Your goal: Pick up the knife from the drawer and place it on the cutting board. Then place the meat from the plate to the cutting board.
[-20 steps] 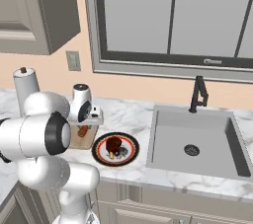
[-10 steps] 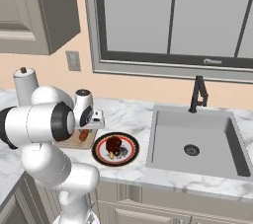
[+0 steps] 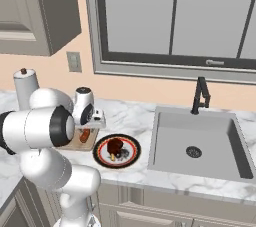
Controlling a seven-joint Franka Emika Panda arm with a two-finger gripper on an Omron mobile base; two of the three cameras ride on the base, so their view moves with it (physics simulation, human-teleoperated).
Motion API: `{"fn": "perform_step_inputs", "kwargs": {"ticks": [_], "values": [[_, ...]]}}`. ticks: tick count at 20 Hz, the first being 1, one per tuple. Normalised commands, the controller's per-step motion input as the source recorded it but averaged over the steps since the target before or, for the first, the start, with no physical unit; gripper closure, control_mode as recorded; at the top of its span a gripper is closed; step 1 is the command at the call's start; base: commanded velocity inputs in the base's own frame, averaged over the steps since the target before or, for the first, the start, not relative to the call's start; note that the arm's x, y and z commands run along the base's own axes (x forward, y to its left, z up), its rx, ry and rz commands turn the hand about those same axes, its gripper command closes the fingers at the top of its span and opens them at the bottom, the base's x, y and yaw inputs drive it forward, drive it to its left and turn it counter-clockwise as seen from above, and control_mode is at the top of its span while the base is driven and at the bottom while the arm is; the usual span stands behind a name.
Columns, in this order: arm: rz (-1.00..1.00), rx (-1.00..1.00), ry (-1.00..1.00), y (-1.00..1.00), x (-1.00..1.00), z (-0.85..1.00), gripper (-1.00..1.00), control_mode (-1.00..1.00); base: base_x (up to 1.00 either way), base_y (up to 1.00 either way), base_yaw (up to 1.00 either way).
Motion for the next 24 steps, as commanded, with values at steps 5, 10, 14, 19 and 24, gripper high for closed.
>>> {"fn": "perform_step_inputs", "kwargs": {"ticks": [5,10,14,19,24], "values": [[-0.01,0.00,0.01,0.00,-0.07,0.51,-1.00,-1.00,0.00,0.00,0.00],[-0.06,0.00,0.09,-0.14,0.00,0.34,-1.00,-1.00,0.00,0.00,0.00],[-0.12,0.00,0.20,-0.44,-0.17,0.37,-1.00,-1.00,0.00,0.00,0.00],[-0.11,-0.01,0.23,-0.47,-0.30,0.26,-1.00,-1.00,0.00,0.00,0.00],[-0.12,0.00,0.20,-0.51,-0.34,0.18,-1.00,-1.00,0.00,0.00,0.00]]}}
